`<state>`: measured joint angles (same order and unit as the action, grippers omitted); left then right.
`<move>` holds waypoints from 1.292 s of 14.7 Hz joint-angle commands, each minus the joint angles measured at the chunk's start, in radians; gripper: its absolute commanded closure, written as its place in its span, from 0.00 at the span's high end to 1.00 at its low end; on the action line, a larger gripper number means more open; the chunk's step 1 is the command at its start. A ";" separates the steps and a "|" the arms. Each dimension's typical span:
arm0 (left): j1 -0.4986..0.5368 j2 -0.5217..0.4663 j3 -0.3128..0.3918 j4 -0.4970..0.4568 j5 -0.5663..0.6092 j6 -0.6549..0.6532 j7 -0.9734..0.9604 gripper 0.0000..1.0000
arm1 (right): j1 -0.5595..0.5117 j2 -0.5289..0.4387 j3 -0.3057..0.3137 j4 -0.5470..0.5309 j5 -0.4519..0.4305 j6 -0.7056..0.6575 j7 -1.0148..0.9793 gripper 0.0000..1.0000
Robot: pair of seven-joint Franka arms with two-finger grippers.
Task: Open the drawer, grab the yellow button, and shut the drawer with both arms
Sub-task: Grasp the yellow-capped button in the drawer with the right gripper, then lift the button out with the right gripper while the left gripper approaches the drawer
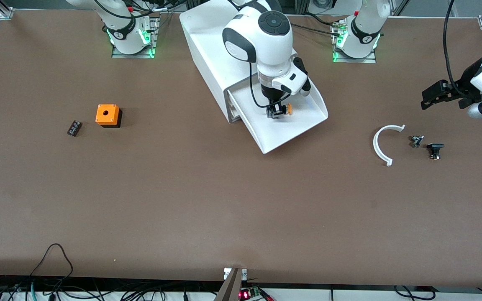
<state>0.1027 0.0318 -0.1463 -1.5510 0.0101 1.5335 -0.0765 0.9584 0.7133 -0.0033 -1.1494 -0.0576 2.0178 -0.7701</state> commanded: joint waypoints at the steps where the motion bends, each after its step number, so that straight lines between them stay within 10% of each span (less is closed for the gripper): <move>1: -0.006 0.011 -0.003 0.026 0.033 -0.003 -0.012 1.00 | -0.001 -0.008 0.005 0.030 -0.010 -0.017 0.003 0.23; 10: -0.006 0.031 -0.003 0.015 0.022 0.048 -0.031 1.00 | -0.119 -0.175 -0.004 -0.010 -0.019 0.010 0.296 0.22; 19: -0.049 0.141 -0.114 -0.224 0.022 0.445 -0.489 1.00 | -0.492 -0.275 -0.006 -0.275 0.012 0.010 0.684 0.23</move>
<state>0.0697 0.1640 -0.2392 -1.7128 0.0101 1.8979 -0.4488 0.5162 0.4958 -0.0275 -1.3113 -0.0584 2.0219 -0.1798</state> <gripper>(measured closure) 0.000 0.661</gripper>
